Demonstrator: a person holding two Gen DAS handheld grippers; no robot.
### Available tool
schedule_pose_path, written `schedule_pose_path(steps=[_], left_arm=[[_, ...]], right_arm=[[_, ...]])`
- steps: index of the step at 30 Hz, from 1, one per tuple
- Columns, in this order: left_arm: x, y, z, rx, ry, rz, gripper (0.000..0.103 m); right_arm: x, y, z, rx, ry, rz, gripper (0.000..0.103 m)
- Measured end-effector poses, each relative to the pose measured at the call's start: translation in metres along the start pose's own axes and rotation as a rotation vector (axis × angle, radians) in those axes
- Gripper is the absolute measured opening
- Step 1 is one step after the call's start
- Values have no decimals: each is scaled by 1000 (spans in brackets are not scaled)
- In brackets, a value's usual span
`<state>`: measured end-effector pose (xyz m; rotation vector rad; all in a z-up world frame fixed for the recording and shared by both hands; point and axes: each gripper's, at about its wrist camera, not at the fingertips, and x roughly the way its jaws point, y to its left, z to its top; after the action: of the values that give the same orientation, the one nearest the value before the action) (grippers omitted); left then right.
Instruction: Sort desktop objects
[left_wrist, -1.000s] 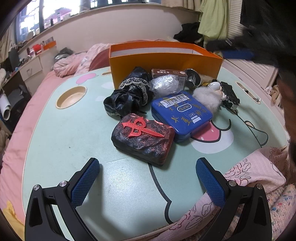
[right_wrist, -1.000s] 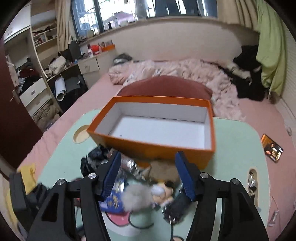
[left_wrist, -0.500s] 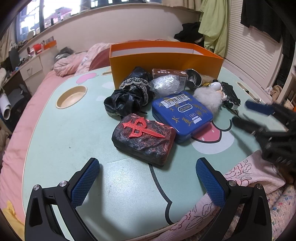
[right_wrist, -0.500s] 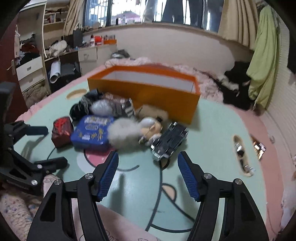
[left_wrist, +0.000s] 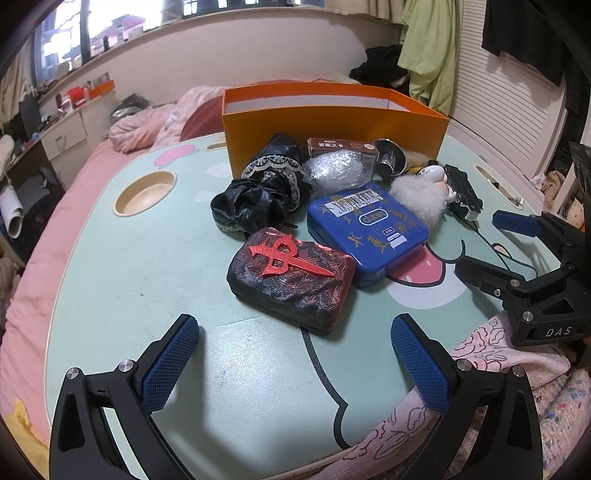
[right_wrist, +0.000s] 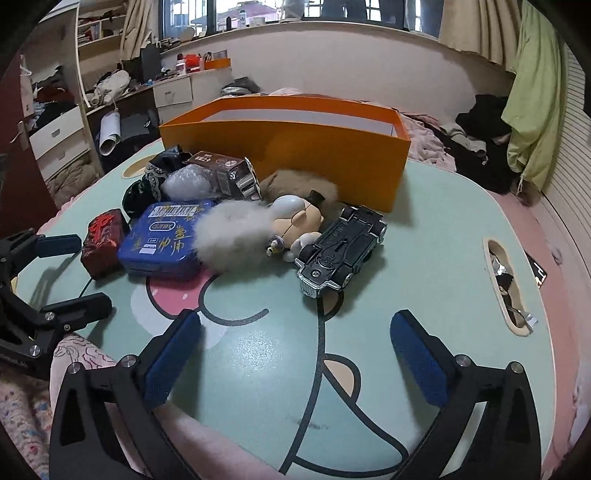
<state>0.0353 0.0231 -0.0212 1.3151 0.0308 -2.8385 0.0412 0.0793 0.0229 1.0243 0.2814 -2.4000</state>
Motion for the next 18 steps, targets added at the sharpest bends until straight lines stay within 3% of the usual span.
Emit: schedule_pose_path(steps=[12, 15, 18], left_arm=[[-4, 0, 2, -9, 9, 25, 103], [-11, 1, 12, -42, 3, 30, 103], [-26, 3, 35, -71, -38, -11, 103]], right_arm=[[0, 1, -1, 0, -1, 0, 103], [0, 2, -1, 0, -1, 0, 103], [0, 2, -1, 0, -1, 0, 103]])
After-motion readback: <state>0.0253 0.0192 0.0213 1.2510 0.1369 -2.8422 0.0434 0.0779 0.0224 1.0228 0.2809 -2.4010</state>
